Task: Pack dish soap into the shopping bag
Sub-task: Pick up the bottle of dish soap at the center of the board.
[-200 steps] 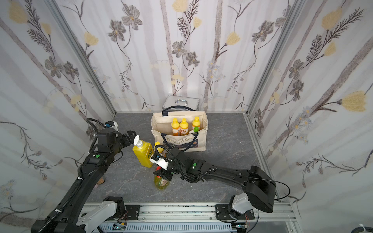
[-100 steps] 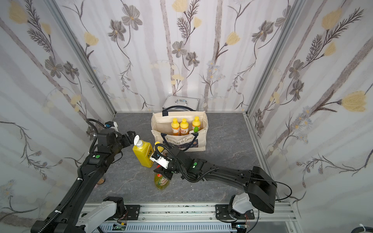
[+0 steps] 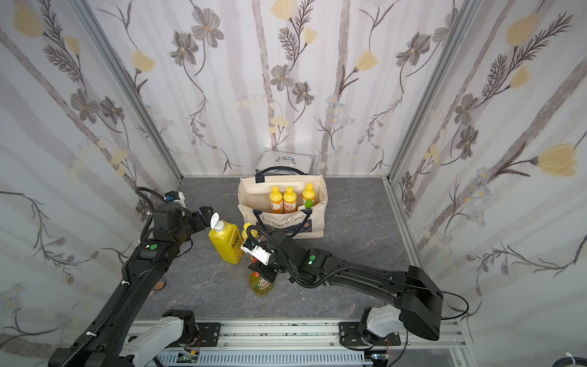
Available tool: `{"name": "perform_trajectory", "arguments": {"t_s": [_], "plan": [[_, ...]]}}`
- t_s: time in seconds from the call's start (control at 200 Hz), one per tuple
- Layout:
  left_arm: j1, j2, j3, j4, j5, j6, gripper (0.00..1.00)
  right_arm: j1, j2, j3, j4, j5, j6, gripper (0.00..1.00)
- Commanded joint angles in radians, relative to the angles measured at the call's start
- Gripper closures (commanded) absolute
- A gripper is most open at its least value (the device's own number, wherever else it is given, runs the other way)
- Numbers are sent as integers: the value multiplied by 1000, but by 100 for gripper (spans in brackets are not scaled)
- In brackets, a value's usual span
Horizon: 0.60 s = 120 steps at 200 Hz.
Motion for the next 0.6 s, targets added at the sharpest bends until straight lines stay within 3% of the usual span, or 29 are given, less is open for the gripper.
{"name": "perform_trajectory", "arguments": {"t_s": [0.0, 0.26, 0.595], "plan": [[0, -6, 0, 20, -5, -6, 0, -5, -24, 32, 47, 39, -3, 95], [0, -8, 1, 21, -8, -5, 0, -51, -51, 106, -42, 52, -15, 97], [0, -4, 9, 21, -19, 2, 0, -182, -42, 452, -334, 88, -59, 97]]}}
